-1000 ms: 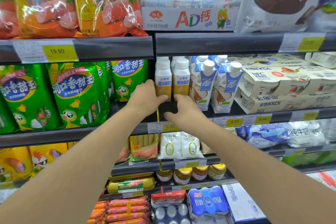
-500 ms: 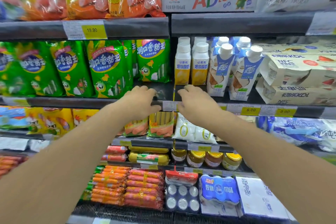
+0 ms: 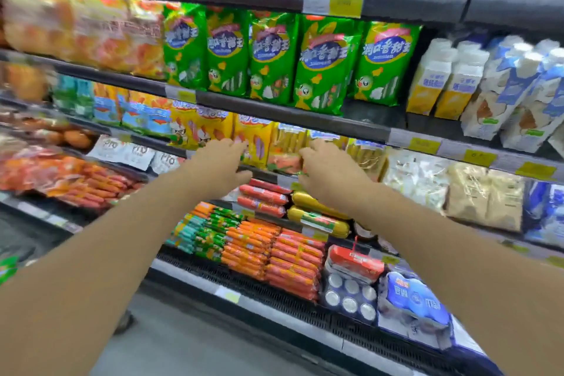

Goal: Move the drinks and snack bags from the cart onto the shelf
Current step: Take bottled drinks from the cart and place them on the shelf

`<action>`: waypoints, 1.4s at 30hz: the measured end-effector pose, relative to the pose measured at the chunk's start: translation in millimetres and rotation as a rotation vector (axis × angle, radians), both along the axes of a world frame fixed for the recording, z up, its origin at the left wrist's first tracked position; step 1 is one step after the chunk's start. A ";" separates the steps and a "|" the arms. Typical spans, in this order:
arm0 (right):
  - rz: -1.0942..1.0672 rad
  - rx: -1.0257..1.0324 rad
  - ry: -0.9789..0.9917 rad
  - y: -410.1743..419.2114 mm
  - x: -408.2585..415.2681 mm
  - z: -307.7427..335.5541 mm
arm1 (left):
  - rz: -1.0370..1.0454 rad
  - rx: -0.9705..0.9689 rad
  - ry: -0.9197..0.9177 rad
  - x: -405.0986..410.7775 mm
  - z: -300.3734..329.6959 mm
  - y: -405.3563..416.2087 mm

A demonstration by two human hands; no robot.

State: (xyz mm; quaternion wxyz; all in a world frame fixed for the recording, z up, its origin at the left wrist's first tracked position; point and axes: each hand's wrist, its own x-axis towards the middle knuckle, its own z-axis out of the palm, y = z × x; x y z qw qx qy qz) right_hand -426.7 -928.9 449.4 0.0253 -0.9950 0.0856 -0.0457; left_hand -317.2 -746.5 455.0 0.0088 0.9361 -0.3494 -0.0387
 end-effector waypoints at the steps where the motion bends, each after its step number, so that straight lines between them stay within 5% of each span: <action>1: 0.034 0.002 0.015 25.7 6.5 -6.4 | 0.037 0.011 0.010 2.6 -7.4 35.7; 8: 0.301 -0.015 0.109 214.9 50.2 -46.0 | 0.391 0.106 0.153 -8.0 -46.8 277.6; 16: 0.632 -0.032 0.164 386.5 96.8 -81.4 | 0.748 0.085 0.179 -25.6 -85.4 465.2; 23: 0.836 0.001 0.233 496.1 165.9 -116.9 | 1.000 0.014 0.284 -21.0 -107.1 548.8; 42: 1.032 -0.086 0.414 673.6 400.7 -203.6 | 1.148 -0.086 0.382 155.6 -178.5 670.2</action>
